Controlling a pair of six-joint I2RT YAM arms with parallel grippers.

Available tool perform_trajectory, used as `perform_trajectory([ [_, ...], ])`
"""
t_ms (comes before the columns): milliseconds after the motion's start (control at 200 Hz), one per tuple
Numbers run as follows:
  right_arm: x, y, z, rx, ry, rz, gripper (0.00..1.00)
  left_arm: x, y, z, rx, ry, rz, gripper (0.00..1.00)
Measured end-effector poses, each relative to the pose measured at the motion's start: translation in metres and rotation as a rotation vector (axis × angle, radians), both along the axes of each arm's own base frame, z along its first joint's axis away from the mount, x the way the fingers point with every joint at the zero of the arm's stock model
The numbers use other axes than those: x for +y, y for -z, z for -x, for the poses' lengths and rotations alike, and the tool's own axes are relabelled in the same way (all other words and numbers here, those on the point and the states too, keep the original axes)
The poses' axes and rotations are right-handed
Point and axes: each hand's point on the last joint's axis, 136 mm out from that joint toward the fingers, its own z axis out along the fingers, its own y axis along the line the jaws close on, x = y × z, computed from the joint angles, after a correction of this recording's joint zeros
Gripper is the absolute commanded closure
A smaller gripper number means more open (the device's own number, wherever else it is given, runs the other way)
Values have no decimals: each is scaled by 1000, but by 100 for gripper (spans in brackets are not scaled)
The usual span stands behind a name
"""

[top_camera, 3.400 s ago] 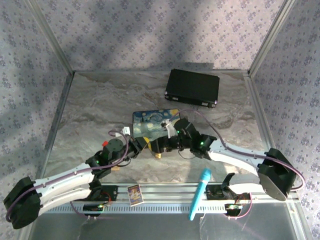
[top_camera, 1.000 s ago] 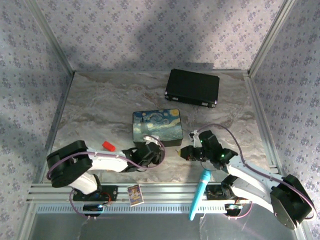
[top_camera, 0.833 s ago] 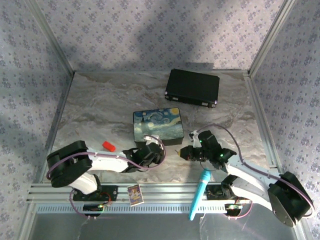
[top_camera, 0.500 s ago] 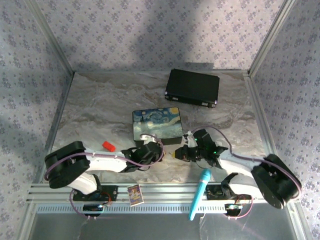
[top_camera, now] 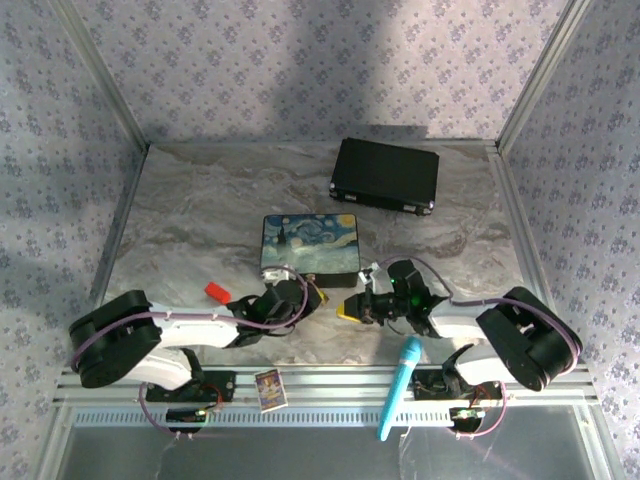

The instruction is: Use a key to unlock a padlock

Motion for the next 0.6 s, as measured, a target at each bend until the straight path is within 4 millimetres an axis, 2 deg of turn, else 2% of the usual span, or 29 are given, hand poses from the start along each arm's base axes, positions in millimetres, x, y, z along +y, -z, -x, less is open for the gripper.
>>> perform_trajectory([
  [170,-4,-4,-8,-3,24,-19,100,1,-1,1,26,-27,44,100],
  [405,-3,-4,-7,6,13,-30,100,0,-17,-3,25,-53,113,100],
  [600,0,-1,-10,28,12,-31,100,6,-10,-3,49,-65,122,100],
])
